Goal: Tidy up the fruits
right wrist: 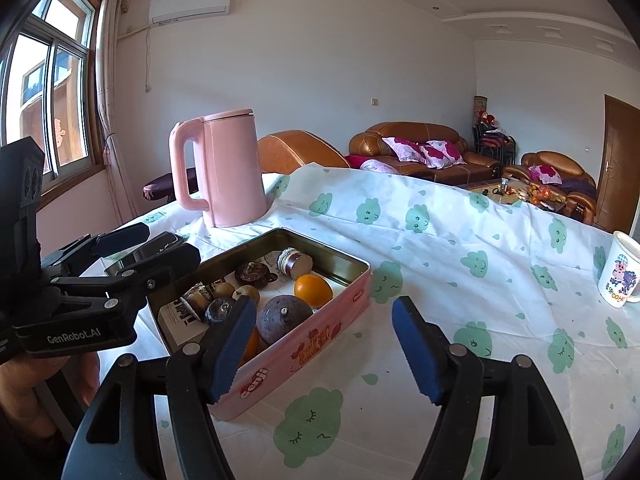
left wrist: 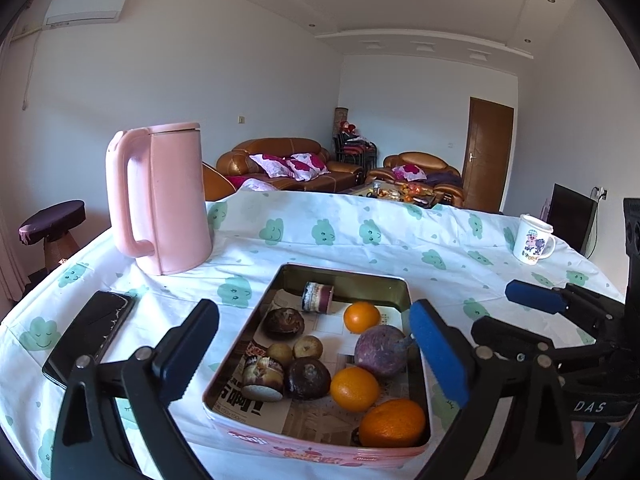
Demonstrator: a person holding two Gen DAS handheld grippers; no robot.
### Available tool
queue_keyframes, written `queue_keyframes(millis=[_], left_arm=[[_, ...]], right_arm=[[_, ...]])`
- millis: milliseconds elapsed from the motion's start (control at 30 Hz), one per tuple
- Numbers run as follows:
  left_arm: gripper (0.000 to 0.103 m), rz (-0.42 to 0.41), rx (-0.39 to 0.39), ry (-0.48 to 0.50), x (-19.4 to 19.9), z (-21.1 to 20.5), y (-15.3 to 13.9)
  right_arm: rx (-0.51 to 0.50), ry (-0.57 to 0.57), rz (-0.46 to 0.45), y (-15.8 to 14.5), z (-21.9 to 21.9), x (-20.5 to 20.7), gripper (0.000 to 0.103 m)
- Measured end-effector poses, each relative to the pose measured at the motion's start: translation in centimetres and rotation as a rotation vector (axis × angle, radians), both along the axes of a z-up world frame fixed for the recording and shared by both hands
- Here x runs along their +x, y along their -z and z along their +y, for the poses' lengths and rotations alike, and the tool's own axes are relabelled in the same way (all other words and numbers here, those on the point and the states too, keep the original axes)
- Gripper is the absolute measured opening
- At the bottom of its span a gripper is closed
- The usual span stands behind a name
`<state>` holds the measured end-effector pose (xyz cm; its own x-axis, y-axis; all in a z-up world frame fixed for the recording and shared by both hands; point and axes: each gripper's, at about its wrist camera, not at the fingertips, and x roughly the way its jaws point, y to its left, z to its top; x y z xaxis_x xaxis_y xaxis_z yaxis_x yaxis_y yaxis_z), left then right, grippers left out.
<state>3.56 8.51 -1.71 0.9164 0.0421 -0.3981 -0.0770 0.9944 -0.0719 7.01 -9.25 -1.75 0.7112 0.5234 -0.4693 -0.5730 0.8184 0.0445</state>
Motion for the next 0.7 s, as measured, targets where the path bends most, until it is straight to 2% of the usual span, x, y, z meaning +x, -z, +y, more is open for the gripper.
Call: queue_keyframes(millis=[367, 700], left_arm=[[0.101, 0.003, 0.027, 0.021, -0.3, -2.0, -0.3], [0.103, -0.013, 0.083, -0.027, -0.7, -3.8, -1.4]], right_arm=[[0.012, 0.063, -0.018, -0.6, -2.8, -1.0, 0.074], [0.029, 0.098, -0.052, -1.3, -4.9, -2.0, 0.075]])
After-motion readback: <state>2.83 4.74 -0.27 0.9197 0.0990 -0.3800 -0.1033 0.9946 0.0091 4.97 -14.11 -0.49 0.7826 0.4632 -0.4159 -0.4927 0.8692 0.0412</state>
